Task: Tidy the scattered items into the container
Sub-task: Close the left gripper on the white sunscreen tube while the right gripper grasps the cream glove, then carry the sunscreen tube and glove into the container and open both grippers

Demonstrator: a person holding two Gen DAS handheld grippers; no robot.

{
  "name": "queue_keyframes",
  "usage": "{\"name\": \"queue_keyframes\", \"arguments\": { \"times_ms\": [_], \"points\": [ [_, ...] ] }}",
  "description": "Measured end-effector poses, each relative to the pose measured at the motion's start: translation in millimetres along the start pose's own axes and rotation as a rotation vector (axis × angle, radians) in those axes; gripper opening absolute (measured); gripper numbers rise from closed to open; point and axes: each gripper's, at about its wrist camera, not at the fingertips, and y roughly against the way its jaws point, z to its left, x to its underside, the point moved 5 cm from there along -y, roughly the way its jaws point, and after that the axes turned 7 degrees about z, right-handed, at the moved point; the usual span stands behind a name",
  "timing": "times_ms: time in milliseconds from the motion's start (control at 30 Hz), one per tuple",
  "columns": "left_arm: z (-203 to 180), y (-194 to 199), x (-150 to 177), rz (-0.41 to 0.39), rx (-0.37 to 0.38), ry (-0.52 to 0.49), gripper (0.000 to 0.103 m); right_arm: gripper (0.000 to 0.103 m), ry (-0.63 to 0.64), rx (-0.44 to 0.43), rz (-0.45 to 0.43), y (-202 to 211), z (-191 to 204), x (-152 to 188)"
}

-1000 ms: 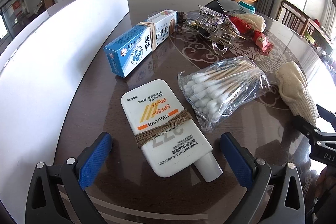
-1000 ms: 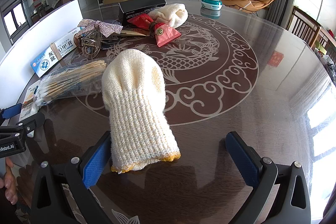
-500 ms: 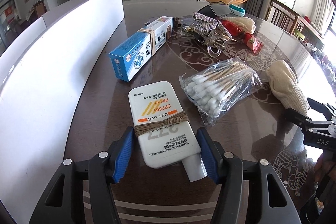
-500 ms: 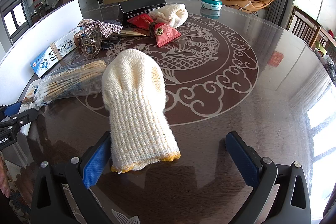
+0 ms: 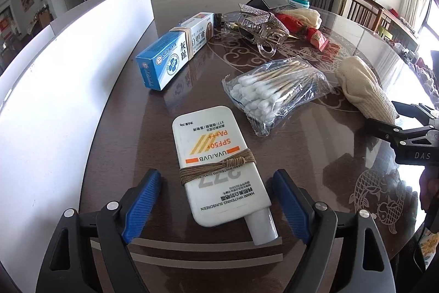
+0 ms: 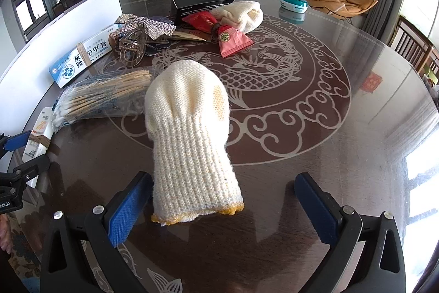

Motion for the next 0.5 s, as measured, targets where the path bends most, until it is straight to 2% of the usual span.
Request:
{"name": "queue_keyframes", "arguments": {
  "times_ms": [133, 167, 200, 233, 267, 333, 500],
  "points": [
    [-5.0, -0.4, -1.8, -0.001, 0.007, -0.008, 0.082, 0.103, 0.066, -0.029, -0.038, 6.0, 14.0, -14.1],
    [-6.7, 0.9, -2.3, -0.007, 0.007, -0.010, 0.071, 0.099, 0.087, -0.048, -0.044, 6.7, 18.4, -17.2],
    [-8.0, 2.8, -2.5, -0.014, 0.005, -0.011, 0.066, 0.090, 0.108, -0.069, -0.037, 5.7, 22.6, -19.5],
    [-9.0, 4.5, -2.6, -0.017, 0.011, -0.010, 0.055, 0.057, 0.126, -0.081, -0.013, 2.4, 25.8, -20.6],
    [-9.4, 5.6, -2.2, -0.014, 0.023, -0.005, 0.053, 0.039, 0.135, -0.086, 0.006, 0.6, 27.1, -21.0],
    [-9.2, 9.3, 0.4, -0.023, 0.065, 0.016, 0.053, 0.035, 0.131, -0.105, 0.007, 5.9, 26.1, -20.3],
    [-14.6, 26.9, 10.5, -0.057, 0.107, 0.017, 0.053, 0.034, 0.102, -0.135, -0.034, 39.5, 20.1, -5.8]
  ]
}}
